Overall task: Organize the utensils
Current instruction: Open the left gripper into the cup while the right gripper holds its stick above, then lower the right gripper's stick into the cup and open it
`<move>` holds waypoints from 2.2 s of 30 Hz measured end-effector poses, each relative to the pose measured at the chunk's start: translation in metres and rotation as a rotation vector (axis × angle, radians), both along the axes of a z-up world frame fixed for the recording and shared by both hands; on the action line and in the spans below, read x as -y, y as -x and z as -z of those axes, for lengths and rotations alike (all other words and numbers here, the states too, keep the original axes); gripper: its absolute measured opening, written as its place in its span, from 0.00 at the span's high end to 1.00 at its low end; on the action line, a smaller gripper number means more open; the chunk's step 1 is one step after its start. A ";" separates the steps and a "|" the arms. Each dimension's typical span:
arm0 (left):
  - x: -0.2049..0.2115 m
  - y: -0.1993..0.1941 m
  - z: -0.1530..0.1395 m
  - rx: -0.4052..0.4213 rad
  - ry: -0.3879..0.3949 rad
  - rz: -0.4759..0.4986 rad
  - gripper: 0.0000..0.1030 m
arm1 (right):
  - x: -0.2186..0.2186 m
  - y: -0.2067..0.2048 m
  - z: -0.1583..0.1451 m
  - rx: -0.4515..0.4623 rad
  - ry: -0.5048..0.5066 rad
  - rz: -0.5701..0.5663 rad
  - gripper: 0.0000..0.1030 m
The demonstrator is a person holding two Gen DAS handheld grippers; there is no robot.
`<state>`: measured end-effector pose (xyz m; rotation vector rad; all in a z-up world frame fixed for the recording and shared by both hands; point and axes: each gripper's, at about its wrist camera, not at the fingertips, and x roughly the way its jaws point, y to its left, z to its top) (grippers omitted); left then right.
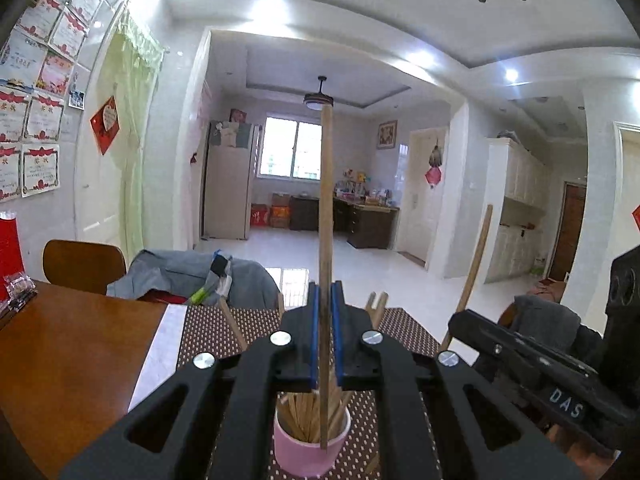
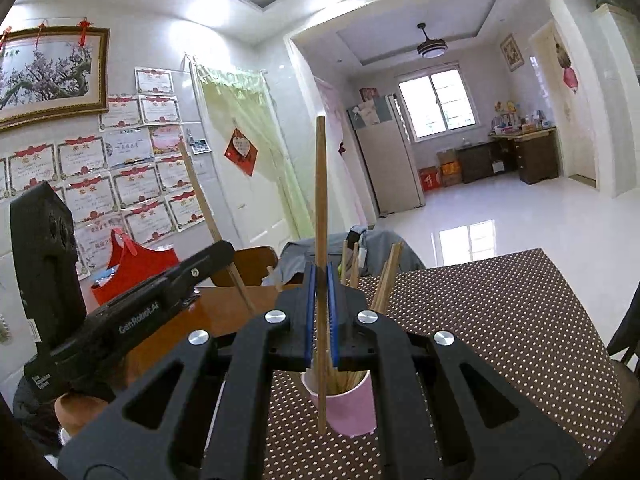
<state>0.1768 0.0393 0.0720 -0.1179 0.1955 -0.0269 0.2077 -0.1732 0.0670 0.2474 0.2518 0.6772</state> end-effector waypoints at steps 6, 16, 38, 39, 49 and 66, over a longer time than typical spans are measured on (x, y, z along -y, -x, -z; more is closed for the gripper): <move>-0.001 -0.021 0.012 0.010 -0.006 -0.011 0.94 | -0.004 -0.013 0.004 0.016 -0.003 0.029 0.94; 0.000 -0.052 0.048 -0.106 -0.045 -0.011 0.94 | -0.014 -0.024 0.006 0.046 -0.004 0.058 0.94; -0.009 -0.036 0.042 -0.183 -0.138 -0.124 0.55 | -0.057 -0.029 0.015 0.040 0.065 0.090 0.94; -0.011 -0.037 0.042 -0.188 -0.135 -0.129 0.55 | -0.059 -0.029 0.017 0.037 0.072 0.090 0.94; -0.016 -0.037 0.041 -0.221 -0.142 -0.146 0.52 | -0.066 -0.037 0.036 -0.023 0.119 0.095 0.94; -0.011 -0.039 0.042 -0.234 -0.163 -0.145 0.50 | -0.066 -0.045 0.068 -0.120 0.175 0.085 0.93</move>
